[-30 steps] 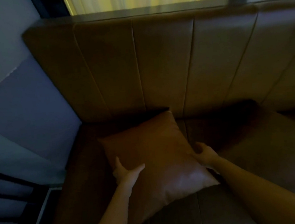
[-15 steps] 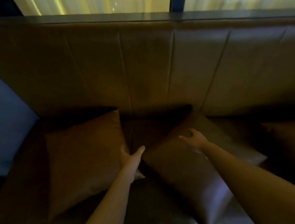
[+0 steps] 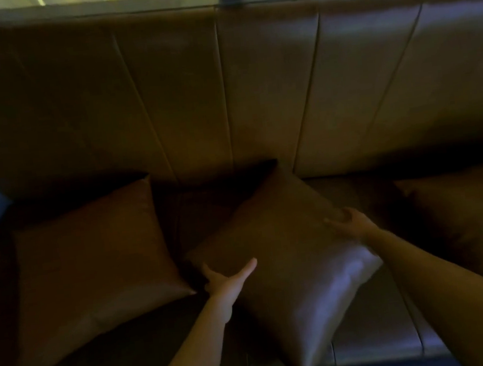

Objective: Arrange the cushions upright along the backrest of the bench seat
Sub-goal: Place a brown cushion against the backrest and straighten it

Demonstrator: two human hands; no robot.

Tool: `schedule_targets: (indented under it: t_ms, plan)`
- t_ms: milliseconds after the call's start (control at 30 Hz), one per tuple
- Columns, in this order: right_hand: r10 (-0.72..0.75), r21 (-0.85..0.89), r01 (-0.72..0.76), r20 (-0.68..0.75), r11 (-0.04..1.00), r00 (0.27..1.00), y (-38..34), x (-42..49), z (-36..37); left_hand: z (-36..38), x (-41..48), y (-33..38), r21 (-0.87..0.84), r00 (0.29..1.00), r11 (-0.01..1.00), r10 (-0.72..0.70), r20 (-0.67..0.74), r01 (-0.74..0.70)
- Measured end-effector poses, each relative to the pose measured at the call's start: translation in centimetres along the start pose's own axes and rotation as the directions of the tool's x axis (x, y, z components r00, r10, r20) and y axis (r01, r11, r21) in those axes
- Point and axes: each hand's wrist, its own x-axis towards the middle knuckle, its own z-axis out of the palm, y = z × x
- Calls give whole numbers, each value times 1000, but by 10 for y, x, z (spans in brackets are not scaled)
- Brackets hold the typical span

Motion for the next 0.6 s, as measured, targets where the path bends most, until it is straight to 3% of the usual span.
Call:
schedule_targets:
  t_ms: [200, 400, 600]
  plan:
    - [8, -84, -1, 75, 996, 997, 26, 58, -15, 27, 18, -16, 45, 994, 994, -94, -61, 97]
    - [60, -243, -35, 97, 969, 994, 43, 100, -2, 28, 43, -28, -179, 994, 980, -99, -35, 92]
    - [37, -210, -32, 22, 977, 999, 48, 100, -2, 34, 42, -35, -264, 999, 964, -8, -52, -6]
